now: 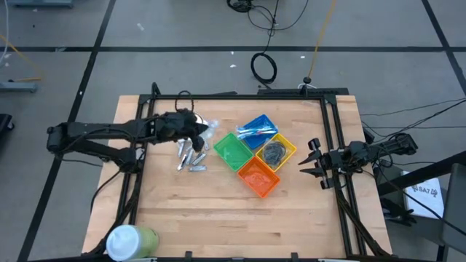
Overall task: Pick & Place Travel size toiletries
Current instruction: Put the white cotton pack into the green bin
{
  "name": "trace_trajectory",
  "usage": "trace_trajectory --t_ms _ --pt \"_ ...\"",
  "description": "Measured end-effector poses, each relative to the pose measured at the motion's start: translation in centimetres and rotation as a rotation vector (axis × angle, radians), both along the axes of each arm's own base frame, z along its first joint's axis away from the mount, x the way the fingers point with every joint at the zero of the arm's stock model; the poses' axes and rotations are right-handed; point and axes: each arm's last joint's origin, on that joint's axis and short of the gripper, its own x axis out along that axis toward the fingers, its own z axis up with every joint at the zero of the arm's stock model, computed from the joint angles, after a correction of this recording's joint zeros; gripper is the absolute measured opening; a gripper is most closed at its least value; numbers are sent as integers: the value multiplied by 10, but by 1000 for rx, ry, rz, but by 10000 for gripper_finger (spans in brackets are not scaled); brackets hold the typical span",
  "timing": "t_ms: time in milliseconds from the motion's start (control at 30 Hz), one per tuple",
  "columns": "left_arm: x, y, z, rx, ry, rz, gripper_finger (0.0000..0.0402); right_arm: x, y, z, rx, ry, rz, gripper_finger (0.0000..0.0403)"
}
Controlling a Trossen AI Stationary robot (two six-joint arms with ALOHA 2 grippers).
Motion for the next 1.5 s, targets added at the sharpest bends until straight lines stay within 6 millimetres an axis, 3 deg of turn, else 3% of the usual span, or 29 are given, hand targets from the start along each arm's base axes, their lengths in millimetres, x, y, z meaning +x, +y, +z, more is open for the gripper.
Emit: trace_trajectory --t_ms 333,467,700,867,1100,1200,1500 --pt "20 -15 -1 -28 -78 -175 0 0 0 0 0 0 0 91" --pt "38 -19 -15 -41 -74 -203 0 0 0 0 0 0 0 91" --pt "68 -20 -57 -80 28 -221 0 0 0 0 0 -1 0 91" --pt "74 -14 -73 -77 86 -190 0 0 0 0 0 0 0 91" --pt "73 -9 -72 -96 78 -158 6 0 0 0 0 -1 0 91" --pt "73 -9 -72 -96 79 -159 36 0 0 0 0 -1 0 91" --pt "71 -9 -72 -101 95 -157 188 0 0 0 0 -1 0 91"
